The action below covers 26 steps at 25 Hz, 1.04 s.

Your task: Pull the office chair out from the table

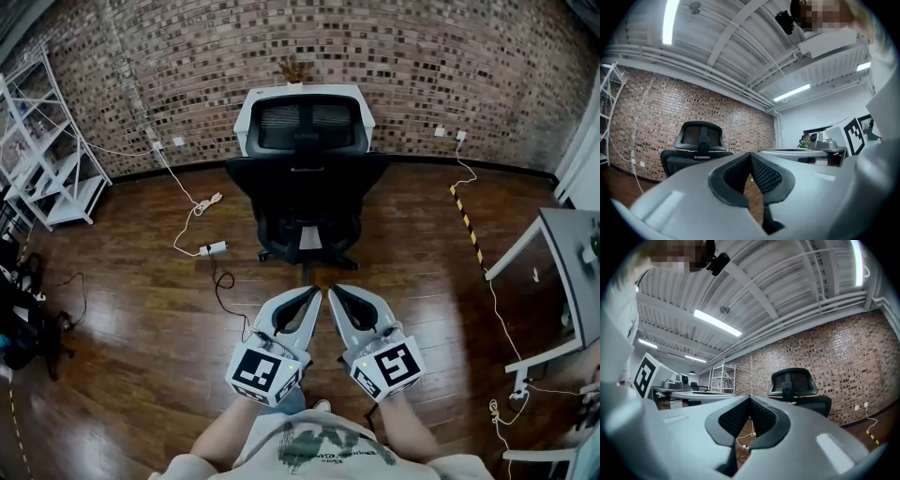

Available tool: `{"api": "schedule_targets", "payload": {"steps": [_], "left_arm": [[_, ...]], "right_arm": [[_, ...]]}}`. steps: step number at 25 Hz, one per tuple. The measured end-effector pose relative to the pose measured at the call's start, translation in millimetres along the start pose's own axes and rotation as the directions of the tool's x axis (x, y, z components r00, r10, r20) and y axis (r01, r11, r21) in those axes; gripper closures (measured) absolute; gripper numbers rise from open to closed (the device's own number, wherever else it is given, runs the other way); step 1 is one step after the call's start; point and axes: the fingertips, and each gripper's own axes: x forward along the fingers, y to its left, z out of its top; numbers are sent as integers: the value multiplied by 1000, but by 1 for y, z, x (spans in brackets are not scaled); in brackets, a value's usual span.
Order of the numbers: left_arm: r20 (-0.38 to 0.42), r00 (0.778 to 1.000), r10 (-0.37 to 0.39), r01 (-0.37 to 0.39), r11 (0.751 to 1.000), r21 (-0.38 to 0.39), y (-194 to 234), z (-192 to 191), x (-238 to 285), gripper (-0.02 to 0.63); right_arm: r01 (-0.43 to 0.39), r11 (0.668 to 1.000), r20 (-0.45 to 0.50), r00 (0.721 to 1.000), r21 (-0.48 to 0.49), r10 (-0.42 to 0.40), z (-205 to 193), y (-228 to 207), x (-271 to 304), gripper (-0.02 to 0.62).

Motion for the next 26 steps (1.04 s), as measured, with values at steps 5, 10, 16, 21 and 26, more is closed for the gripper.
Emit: {"api": "schedule_targets", "payload": {"steps": [5, 10, 16, 21, 26], "left_arm": [[19, 1000, 12, -11, 999, -30, -8, -2, -6, 591], [17, 1000, 23, -22, 999, -49, -3, -6, -11, 591], [16, 999, 47, -46, 998, -52, 10, -5, -14, 591], [15, 999, 48, -48, 997, -54, 14, -6, -12, 591], [17, 999, 49, -48, 997, -56, 17, -7, -11, 591]], "right_arm": [[9, 1000, -11, 1000, -12, -9, -1, 2, -11, 595], [7, 1000, -17, 1000, -3, -8, -3, 3, -11, 595], [-7, 1000, -19, 1000, -4, 7, -3, 6, 0, 595], [-14, 1000, -26, 1000, -6, 14, -5, 5, 4, 595], [-20, 1000, -30, 999, -10, 20, -5, 4, 7, 595]]}}
